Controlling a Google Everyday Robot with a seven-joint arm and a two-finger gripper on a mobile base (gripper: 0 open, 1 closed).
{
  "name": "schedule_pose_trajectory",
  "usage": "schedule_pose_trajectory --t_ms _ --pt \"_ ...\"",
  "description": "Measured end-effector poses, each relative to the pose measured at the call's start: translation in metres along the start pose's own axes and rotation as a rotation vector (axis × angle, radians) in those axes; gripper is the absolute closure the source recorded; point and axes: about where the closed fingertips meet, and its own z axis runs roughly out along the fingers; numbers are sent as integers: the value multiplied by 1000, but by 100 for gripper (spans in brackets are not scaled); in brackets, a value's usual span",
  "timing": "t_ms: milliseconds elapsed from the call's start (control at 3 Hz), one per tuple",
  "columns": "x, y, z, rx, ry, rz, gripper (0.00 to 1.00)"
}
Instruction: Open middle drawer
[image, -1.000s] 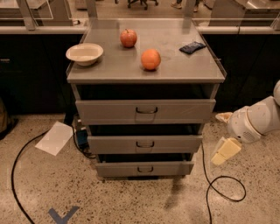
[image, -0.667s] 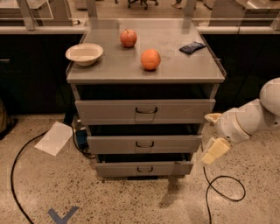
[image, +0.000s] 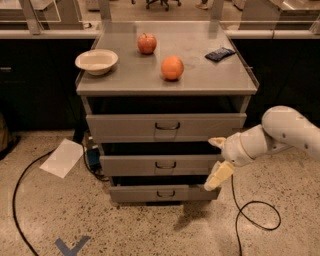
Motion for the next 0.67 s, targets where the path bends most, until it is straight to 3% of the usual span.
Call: schedule_pose_trajectory --t_ms 333,667 --pt "21 -7 43 -15 -36 54 0" --pt "21 -7 43 -16 -37 54 0"
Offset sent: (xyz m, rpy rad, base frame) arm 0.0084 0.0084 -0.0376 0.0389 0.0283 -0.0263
